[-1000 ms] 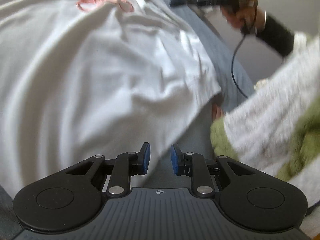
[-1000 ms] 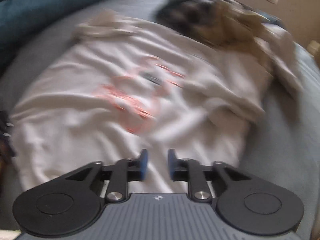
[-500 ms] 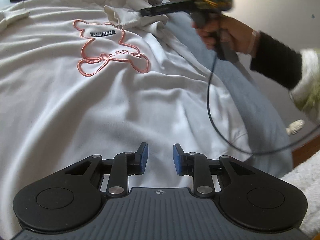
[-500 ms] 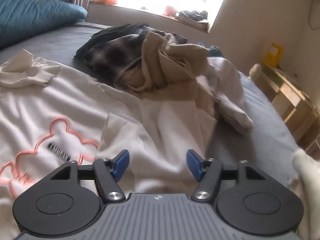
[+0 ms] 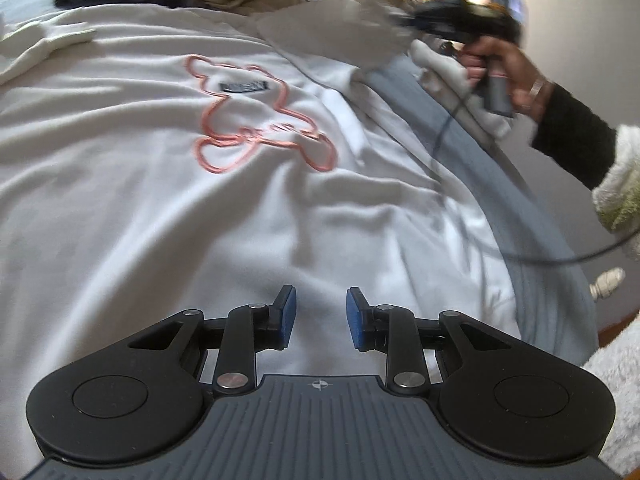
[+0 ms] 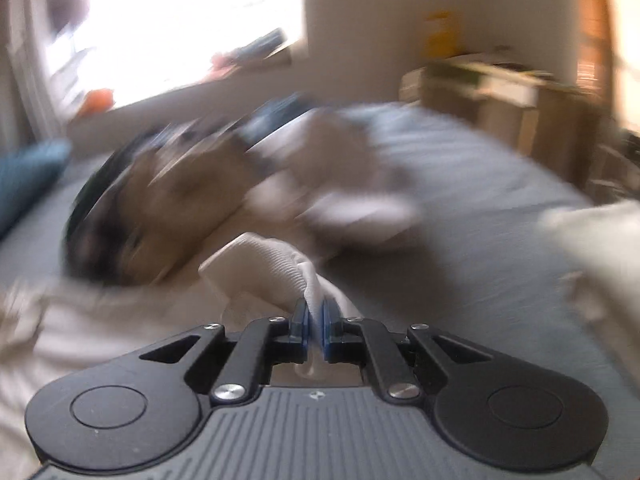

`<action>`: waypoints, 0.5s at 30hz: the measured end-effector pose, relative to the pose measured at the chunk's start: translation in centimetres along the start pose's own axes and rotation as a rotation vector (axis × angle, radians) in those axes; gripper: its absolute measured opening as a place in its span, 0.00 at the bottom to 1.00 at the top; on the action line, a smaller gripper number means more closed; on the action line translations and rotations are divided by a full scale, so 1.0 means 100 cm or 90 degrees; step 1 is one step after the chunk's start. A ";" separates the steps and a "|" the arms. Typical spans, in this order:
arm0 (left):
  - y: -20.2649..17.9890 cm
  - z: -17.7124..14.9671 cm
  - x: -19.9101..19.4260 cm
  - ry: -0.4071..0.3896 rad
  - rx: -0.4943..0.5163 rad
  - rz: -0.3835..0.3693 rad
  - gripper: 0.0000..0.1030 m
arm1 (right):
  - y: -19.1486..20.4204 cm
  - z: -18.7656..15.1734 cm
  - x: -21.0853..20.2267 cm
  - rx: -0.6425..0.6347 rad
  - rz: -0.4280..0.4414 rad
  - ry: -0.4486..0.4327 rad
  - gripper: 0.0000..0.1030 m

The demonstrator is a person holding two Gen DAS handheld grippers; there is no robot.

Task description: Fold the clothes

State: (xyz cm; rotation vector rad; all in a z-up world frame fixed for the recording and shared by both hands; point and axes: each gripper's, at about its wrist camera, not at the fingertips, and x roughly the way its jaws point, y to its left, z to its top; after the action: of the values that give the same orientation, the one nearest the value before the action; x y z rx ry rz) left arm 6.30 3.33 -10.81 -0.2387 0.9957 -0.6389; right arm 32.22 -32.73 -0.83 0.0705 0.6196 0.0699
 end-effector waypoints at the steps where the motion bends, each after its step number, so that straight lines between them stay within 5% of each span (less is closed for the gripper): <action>1: 0.003 0.001 -0.001 -0.003 -0.007 0.004 0.26 | -0.016 0.007 -0.006 0.014 -0.021 -0.013 0.05; 7: 0.011 0.004 0.001 0.008 -0.023 0.023 0.26 | -0.096 0.046 -0.033 0.061 -0.151 -0.080 0.05; 15: 0.010 0.007 0.007 0.017 -0.033 0.043 0.26 | -0.153 0.094 -0.031 0.047 -0.262 -0.108 0.05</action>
State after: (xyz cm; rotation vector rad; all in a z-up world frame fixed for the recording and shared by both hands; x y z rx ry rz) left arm 7.56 3.64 -11.41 -0.2412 1.0425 -0.5569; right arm 35.82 -48.61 7.26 0.0192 0.4575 -0.3550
